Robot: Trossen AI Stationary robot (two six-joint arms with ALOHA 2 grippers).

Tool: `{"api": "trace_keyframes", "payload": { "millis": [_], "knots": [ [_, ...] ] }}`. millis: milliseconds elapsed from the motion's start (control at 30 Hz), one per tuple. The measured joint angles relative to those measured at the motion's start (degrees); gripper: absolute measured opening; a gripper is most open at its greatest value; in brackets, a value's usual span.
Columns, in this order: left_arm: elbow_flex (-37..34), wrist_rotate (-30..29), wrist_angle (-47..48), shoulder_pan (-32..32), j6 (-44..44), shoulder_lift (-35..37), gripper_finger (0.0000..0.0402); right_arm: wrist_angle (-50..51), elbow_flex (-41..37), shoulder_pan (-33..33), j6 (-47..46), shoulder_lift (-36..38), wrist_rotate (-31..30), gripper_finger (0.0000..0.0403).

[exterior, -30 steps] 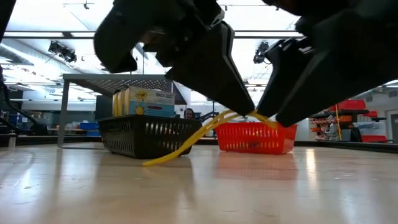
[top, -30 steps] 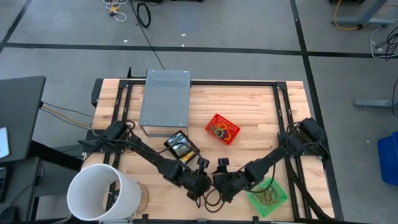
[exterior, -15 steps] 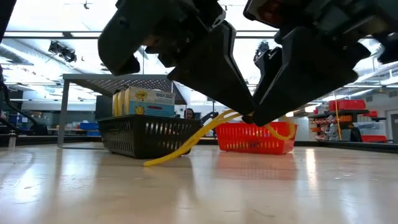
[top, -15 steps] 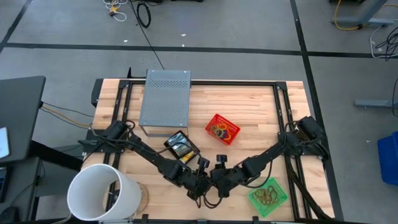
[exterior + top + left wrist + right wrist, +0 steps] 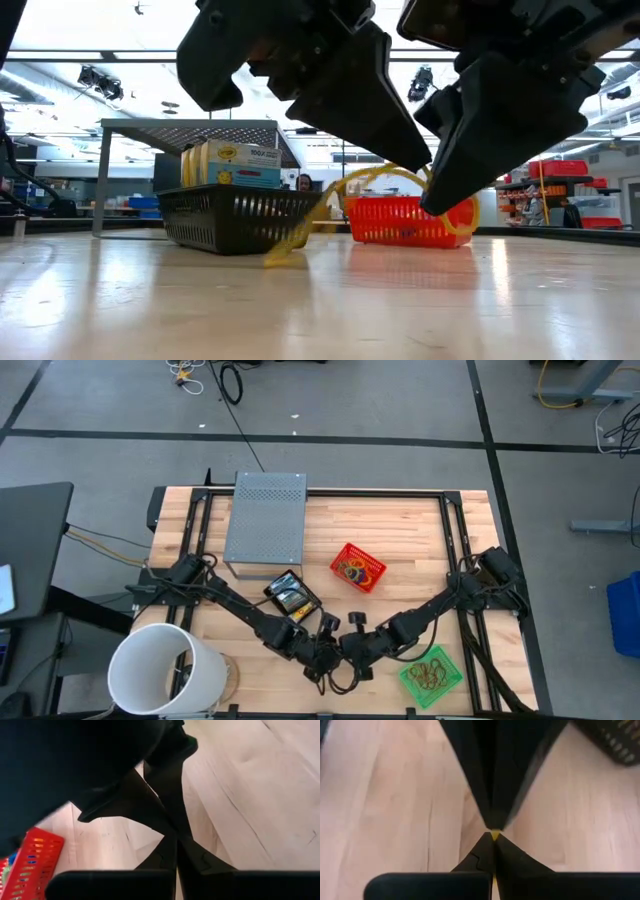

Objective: Pick & Place Office Desk Supplies
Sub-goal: Put the bottom yellow rubber band into the green basket

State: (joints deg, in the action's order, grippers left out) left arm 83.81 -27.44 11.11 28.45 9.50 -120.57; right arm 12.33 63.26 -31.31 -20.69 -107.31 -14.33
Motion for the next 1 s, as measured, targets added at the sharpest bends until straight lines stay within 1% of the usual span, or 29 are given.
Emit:
{"api": "trace_keyframes", "payload": {
  "millis": [100,200,267,400,533,600,700,800,900,1000],
  "knots": [
    [0.0,0.9,-0.8,0.0,1.5,0.0,0.0013,2.2,0.0,-0.3,-1.1,0.0,0.0,0.0004],
    [0.0,5.2,-1.9,0.0,3.2,0.8,0.0030,5.6,0.0,-1.0,-2.5,0.0,0.5,0.0003],
    [0.0,7.1,-2.6,0.1,4.0,1.6,0.0038,8.2,0.4,-1.7,-4.1,0.0,0.5,0.0002],
    [0.0,7.0,-2.7,0.1,5.9,2.6,0.0047,18.8,3.7,-3.6,-7.6,0.0,-0.4,0.0002],
    [0.1,6.1,-3.7,-0.4,7.1,3.1,0.0049,32.4,9.8,-6.0,-11.6,0.0,-2.3,0.0001],
    [0.1,6.6,-4.2,-1.0,7.1,3.1,0.0049,39.0,13.1,-7.3,-13.7,0.0,-2.2,0.0001],
    [0.1,9.5,-7.0,-2.2,7.1,3.1,0.0049,48.8,17.8,-9.1,-17.2,0.0,0.2,0.0001],
    [0.1,13.5,-11.2,-3.3,7.9,3.0,0.0050,57.6,22.0,-10.9,-20.4,0.0,4.5,0.0001],
    [0.1,16.4,-15.6,-4.3,9.3,3.0,0.0050,64.5,25.8,-12.6,-23.2,0.0,10.4,0.0001],
    [0.1,18.1,-17.6,-5.1,10.3,3.0,0.0050,69.3,28.5,-14.3,-25.8,0.0,16.5,0.0000]
  ]
}}
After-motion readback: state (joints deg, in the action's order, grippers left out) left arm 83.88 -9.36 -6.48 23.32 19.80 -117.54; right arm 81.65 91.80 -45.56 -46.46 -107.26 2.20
